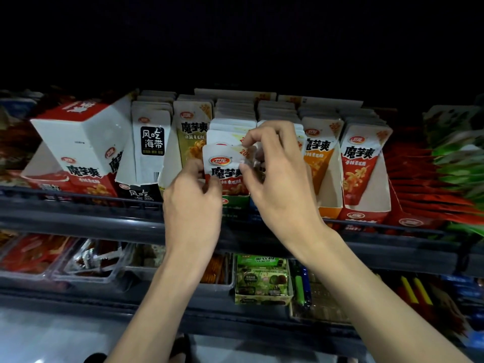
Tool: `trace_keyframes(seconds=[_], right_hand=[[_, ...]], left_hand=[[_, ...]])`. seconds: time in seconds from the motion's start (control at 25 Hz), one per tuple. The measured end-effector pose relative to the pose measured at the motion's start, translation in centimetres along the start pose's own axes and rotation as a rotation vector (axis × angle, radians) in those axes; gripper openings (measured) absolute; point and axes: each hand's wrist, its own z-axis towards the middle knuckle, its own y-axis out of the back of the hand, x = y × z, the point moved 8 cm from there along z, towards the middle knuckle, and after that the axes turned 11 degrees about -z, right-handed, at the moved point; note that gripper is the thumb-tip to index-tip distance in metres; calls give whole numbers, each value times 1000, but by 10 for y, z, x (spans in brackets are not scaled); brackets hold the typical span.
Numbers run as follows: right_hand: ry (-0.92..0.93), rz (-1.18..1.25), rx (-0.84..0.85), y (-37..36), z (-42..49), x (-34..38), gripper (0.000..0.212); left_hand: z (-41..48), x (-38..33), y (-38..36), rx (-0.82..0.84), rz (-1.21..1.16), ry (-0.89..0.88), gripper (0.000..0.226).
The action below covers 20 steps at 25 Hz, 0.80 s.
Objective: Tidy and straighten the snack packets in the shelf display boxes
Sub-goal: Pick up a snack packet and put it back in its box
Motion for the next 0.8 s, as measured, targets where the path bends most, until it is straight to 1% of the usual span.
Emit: trace_keyframes(seconds=[0.08,0.2,0.28,0.36,0.48,0.64,0.72,0.8], right_hand=[[-6,36,12,-1,0,-1,27],[-67,106,105,-11,1,-5,26],[-99,102,115,-13,2,-7,17],[-173,246,92,-9,3,-12,5],[-269,543,28,4,7,-18,8],[-295,851,-122,32,17,-21,11],[-316,918,-183,46,21,-26,12],[-339,935,-165,50,20,-27,9]], left_hand=[[1,2,1,6,-5,16,9],[2,7,1,31,-3,22,10],[4,9,-1,45,8,16,10],[5,8,-1,31,-13,5,10],[3,0,2,1,-174,-38,9],[-4,-17,6,-5,-344,-164,17],[-10,-24,2,56,-434,-207,25],[-16,-30,-8,177,-534,-225,32]])
